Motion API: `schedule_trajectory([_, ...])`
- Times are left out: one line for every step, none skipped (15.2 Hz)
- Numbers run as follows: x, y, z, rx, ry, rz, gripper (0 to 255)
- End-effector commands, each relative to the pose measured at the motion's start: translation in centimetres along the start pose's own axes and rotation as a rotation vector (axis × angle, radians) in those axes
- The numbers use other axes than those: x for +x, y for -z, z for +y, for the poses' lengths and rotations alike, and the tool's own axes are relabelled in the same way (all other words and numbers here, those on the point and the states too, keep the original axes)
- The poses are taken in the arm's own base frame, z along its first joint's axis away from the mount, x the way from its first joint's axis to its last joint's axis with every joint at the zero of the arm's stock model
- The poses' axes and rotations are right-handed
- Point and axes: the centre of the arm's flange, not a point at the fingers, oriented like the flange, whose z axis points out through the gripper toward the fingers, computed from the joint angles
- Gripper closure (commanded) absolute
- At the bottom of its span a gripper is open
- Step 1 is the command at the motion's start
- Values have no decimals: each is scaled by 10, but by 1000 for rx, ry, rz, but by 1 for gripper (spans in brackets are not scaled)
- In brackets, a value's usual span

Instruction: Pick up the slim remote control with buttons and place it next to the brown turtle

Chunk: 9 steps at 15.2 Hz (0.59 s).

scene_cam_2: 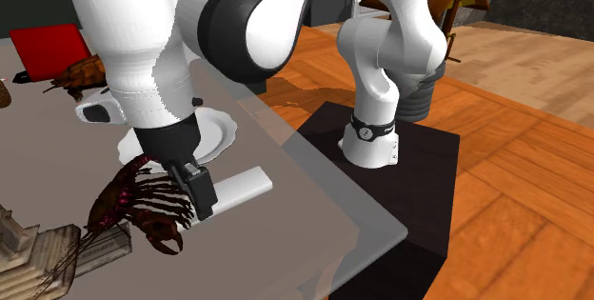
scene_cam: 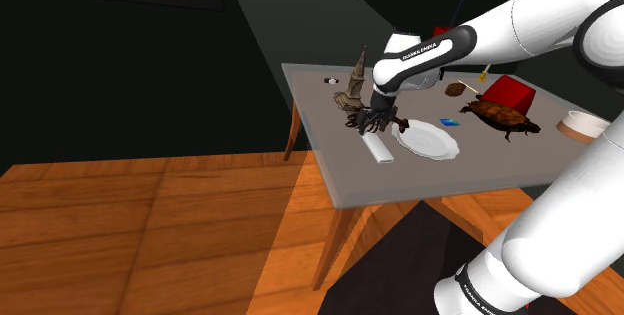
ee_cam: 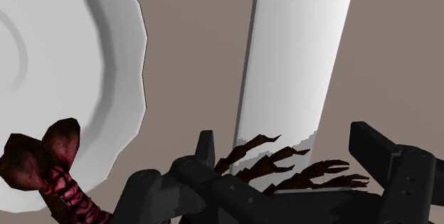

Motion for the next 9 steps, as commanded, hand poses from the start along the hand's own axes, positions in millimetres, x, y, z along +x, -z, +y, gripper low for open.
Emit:
schedule_trajectory([0, -10, 0, 0, 0, 1, 0])
schedule_trajectory([0, -16, 0, 0, 0, 1, 0])
schedule_trajectory([0, -19, 0, 0, 0, 1, 0])
schedule_trajectory([0, -19, 0, 0, 0, 1, 0])
schedule_trajectory([0, -19, 0, 0, 0, 1, 0])
schedule_trajectory([0, -19, 0, 0, 0, 1, 0])
schedule_trajectory([0, -19, 0, 0, 0, 1, 0])
schedule_trajectory([0, -19, 0, 0, 0, 1, 0])
schedule_trajectory([0, -19, 0, 0, 0, 1, 0])
